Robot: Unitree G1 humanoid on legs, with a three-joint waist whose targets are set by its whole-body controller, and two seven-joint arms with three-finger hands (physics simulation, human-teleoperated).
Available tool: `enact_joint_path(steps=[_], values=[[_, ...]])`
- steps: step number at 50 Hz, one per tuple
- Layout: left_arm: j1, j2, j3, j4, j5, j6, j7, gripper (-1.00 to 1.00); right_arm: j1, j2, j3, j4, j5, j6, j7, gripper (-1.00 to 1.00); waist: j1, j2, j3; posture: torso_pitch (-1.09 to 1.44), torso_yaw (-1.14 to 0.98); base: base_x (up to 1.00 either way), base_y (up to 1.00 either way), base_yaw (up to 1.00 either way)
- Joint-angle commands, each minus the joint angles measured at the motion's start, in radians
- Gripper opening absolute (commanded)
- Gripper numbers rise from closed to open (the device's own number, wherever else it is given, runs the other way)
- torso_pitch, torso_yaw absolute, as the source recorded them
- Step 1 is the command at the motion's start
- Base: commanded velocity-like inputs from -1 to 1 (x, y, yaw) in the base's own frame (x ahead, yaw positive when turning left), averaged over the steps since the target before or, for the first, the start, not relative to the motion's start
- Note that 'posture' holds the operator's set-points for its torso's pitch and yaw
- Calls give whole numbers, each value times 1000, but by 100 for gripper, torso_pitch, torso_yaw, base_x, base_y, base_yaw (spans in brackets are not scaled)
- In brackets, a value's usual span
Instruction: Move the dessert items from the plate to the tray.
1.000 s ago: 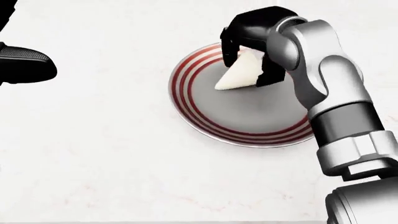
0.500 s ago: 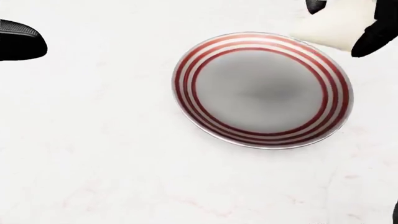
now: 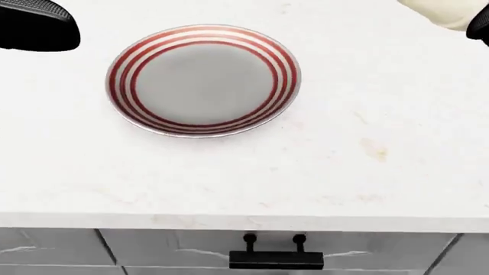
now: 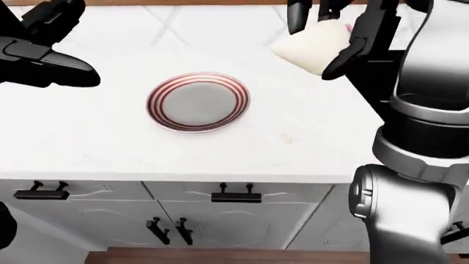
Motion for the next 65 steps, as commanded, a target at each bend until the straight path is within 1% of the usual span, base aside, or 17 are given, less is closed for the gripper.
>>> enact_joint_path(steps=[1,2,3,9,11,19,23,34,40,42,43,52,54,59,62,64,65], values=[[-20,1,10,-17,-5,-24,4,100,-11,-11,-19,-21,-6,8,-15,-100,-1,-23,-33,0,0,-70,-88,0],[-17,-2,11,-21,-7,-27,6,100,4,-11,-19,-25,-4,1,-15,-100,10,-97,-64,0,0,-41,-100,0],[-15,-3,12,-22,-9,-28,9,100,8,-11,-19,-30,-4,3,-13,-100,2,-28,-15,0,0,-32,-100,0],[9,-22,4,-46,-5,-46,17,100,25,-3,-23,-73,0,33,-3,-100,49,40,-6,0,0,-21,-100,0],[14,-23,0,-52,10,-48,7,100,21,-2,-20,-69,0,33,-6,-100,63,110,-34,0,0,-17,-100,0],[33,-39,-2,-72,56,-44,-20,100,40,3,-25,-72,10,30,-24,-100,71,55,-17,0,0,0,-100,0],[22,-57,2,-82,48,-24,-8,100,48,8,-25,-95,15,68,-8,-99,84,-76,-51,0,0,0,-100,0],[36,-61,8,-93,49,-27,-13,100,66,6,-28,-101,26,76,-18,-100,68,87,-20,0,0,0,-100,0],[41,-63,7,-94,57,-30,-20,100,59,2,-25,-94,30,77,-24,-100,60,56,-26,0,0,0,-100,0],[41,-62,6,-92,62,-31,-24,100,48,0,-26,-91,32,80,-25,-100,61,-2,-29,0,0,0,-100,0],[41,-62,7,-92,63,-32,-25,100,49,-1,-27,-90,33,79,-27,-100,58,-80,-56,0,0,0,-100,0],[32,-62,6,-94,45,-24,-7,100,42,-16,-32,-97,45,81,-22,-100,46,22,-8,0,0,0,-100,0],[45,-64,6,-102,54,-31,-15,100,53,-16,-34,-106,48,82,-23,-100,65,85,-33,0,0,0,-100,0],[52,-67,7,-104,63,-32,-22,100,48,-19,-31,-105,51,87,-25,-100,56,78,-51,0,0,0,-100,0],[52,-66,10,-106,56,-28,-17,100,50,-19,-32,-109,52,89,-24,-100,58,22,-24,0,0,0,-100,0],[48,-63,12,-103,51,-27,-14,100,50,-22,-33,-112,54,90,-21,-100,63,-73,-58,0,0,0,-100,0],[44,-62,11,-102,50,-27,-14,100,48,-23,-34,-112,55,90,-21,-100,40,-43,-26,0,0,0,-100,0]])
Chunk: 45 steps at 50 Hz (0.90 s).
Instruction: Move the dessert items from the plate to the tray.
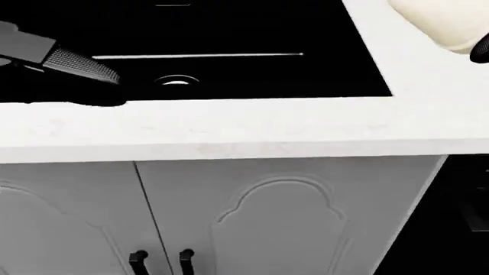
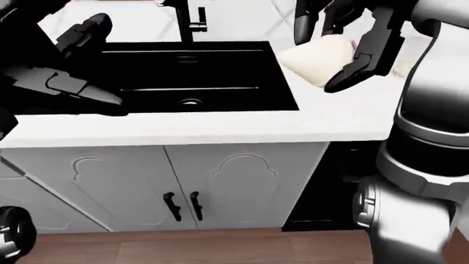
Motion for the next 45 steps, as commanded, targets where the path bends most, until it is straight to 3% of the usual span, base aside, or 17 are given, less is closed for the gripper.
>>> enact_joint_path(steps=[1,8,10,11,15,17,20,22,29,31,32,35,38,40,41,43,45], values=[[-40,25,32,9,6,-20,8,100,-45,-6,5,-21,5,-6,-13,-100,20,-22,-33,0,0,0,-100,0],[-12,21,29,4,41,-33,-17,100,-32,-12,-5,-30,24,-3,-24,-100,9,39,-14,0,0,0,-100,0],[-19,17,31,2,35,-26,-11,100,-30,-15,-5,-30,28,-1,-27,-100,28,107,-46,0,0,0,-100,0],[-25,17,33,2,28,-21,-5,100,-29,-15,-4,-34,29,2,-26,-100,26,79,-21,0,0,0,-100,0],[-20,19,34,2,33,-27,-9,100,-20,-13,-2,-45,31,11,-24,-100,-2,100,-59,0,0,-17,-100,0],[-20,19,33,2,35,-28,-12,100,-21,-12,0,-43,32,10,-27,-100,-27,65,-47,0,0,-59,-93,0],[-16,18,34,1,39,-29,-15,100,-27,-11,3,-42,31,12,-24,-100,-45,-59,-74,0,0,-47,-97,0],[-11,17,33,-1,46,-32,-21,100,-28,-10,3,-45,31,14,-23,-100,-35,0,-23,0,0,-2,-98,0],[8,23,44,-13,54,-31,-37,100,-34,-2,11,-38,25,5,-33,-100,22,48,-11,0,0,0,-77,0],[5,21,47,-14,46,-28,-31,100,-30,2,12,-37,22,-2,-35,-100,43,117,-33,0,0,0,-95,0],[2,23,49,-13,41,-26,-27,100,-33,3,12,-34,22,-2,-33,-100,30,122,-18,0,0,0,-100,0],[4,27,49,-12,39,-29,-28,100,-32,6,11,-32,20,-6,-35,-99,25,108,-54,0,0,0,-100,0],[-8,34,51,-4,28,-26,-21,100,-39,4,10,-29,18,-7,-33,-100,27,72,-39,0,0,0,-100,0],[-12,38,50,-1,23,-28,-17,100,-49,2,12,-26,17,-5,-29,-100,27,19,-40,0,0,0,-100,0],[-9,38,47,-2,25,-32,-19,100,-49,3,12,-24,17,-7,-30,-100,23,-47,-63,0,0,0,-100,0],[-4,39,47,-4,26,-35,-20,100,-51,4,14,-21,14,-11,-32,-100,12,-25,-35,0,0,0,-100,0],[-1,45,51,-2,23,-35,-23,100,-56,3,13,-11,13,-21,-38,-100,5,-4,-46,0,0,0,-76,0]])
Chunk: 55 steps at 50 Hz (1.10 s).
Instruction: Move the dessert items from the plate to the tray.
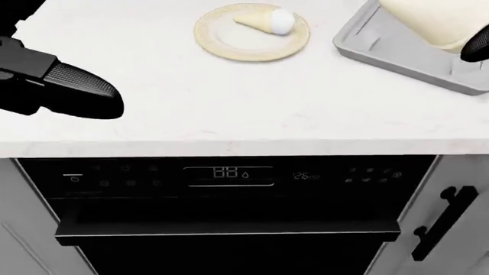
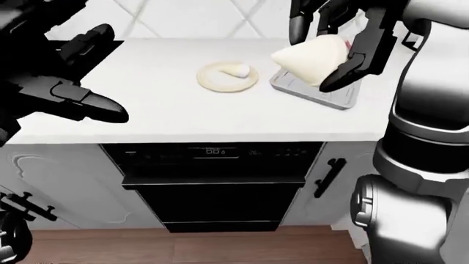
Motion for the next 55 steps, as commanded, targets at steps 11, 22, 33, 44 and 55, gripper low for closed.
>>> enact_joint_path(steps=[11,22,33,44,55], values=[[-1,31,62,-13,25,-58,-12,100,-73,12,1,-16,13,-28,-47,-100,0,28,3,0,0,0,-30,0],[6,36,60,-10,44,-66,-29,100,-51,14,0,-32,12,-73,-43,-100,21,-2,-24,0,0,0,11,0],[21,34,73,-11,60,-67,-47,100,-58,25,7,-28,11,-75,-43,-100,5,1,-26,0,0,3,100,0],[37,32,73,-12,85,-74,-70,100,-44,34,-1,-40,8,-60,-30,-100,0,4,-15,0,0,5,92,0],[-24,21,44,30,161,-33,-130,100,-38,27,1,-52,15,-31,-24,-100,-9,48,3,0,0,0,0,0]])
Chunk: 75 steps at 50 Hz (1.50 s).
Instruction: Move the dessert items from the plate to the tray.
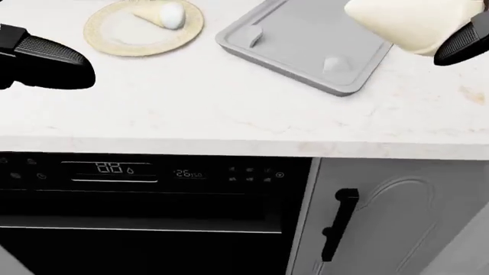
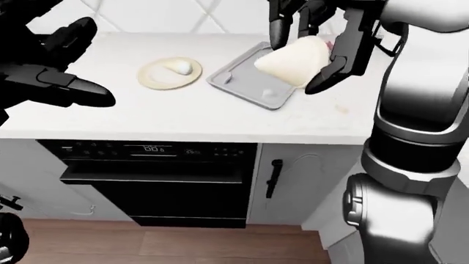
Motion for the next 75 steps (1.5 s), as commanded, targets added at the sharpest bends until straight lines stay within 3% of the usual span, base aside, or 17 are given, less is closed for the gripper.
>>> enact_joint_path(steps=[1,3,5,18,27,32,35,42,46,48,56,60,61,62,66,72,75], values=[[-34,0,13,-18,16,-17,-15,100,-23,-18,-33,-19,-8,-3,-23,-100,-3,3,-30,0,0,0,0,0],[-33,-18,-4,-22,45,-12,-32,100,-17,-22,-36,-23,-4,-7,-21,-100,16,-8,-66,0,0,8,0,0],[-56,-35,-6,-22,53,13,-34,100,-10,-25,-40,-22,2,-12,-25,-100,12,-4,-37,0,0,15,0,0],[-55,-77,9,-52,98,53,-63,100,4,-33,-40,-30,12,-7,-19,-100,-3,81,-51,0,0,16,0,0],[-101,-77,-5,-32,174,92,-136,100,-7,-32,-34,-20,12,-6,-4,-100,7,36,-62,0,0,16,0,0],[-78,-81,-6,-37,241,86,-191,100,-26,-32,-30,-7,3,-3,3,-100,27,-32,-77,0,0,16,0,0],[-68,-95,1,-46,270,91,-212,100,-27,-32,-33,0,5,-13,0,-100,15,-31,-43,0,0,37,0,0],[-50,-101,13,-56,321,93,-258,100,-40,-20,-23,1,-2,-12,5,-100,1,25,-35,0,0,37,0,0],[-56,-112,26,-67,333,112,-271,100,-49,-16,-20,2,-9,-11,10,-100,-14,105,-69,0,0,37,0,0],[-56,-114,32,-72,337,118,-275,100,-47,-13,-21,-3,-12,-9,14,-100,-10,99,-47,0,0,37,0,0],[-74,-137,27,-82,358,139,-284,100,-40,-19,-29,-13,-9,-7,27,-100,16,28,-56,0,0,37,0,0],[-75,-143,25,-83,372,141,-291,100,-32,-23,-33,-18,-2,-5,28,-100,30,-59,-78,0,0,37,0,0],[-77,-145,26,-86,373,146,-292,100,-34,-24,-33,-20,-2,-1,31,-100,23,-24,-62,0,0,37,0,0],[-79,-149,29,-86,374,151,-293,100,-37,-25,-32,-19,-1,1,31,-100,29,-50,-51,0,0,36,0,0],[-100,-156,31,-81,383,167,-295,100,-49,-34,-36,-25,13,15,46,-99,13,-42,-36,0,0,13,0,0],[-118,-166,34,-80,388,182,-298,100,-59,-37,-28,-22,16,19,58,-98,-12,14,-53,0,0,0,0,0],[-121,-161,37,-78,393,183,-305,100,-59,-37,-29,-26,20,17,66,-98,-13,0,-51,0,0,0,0,0]])
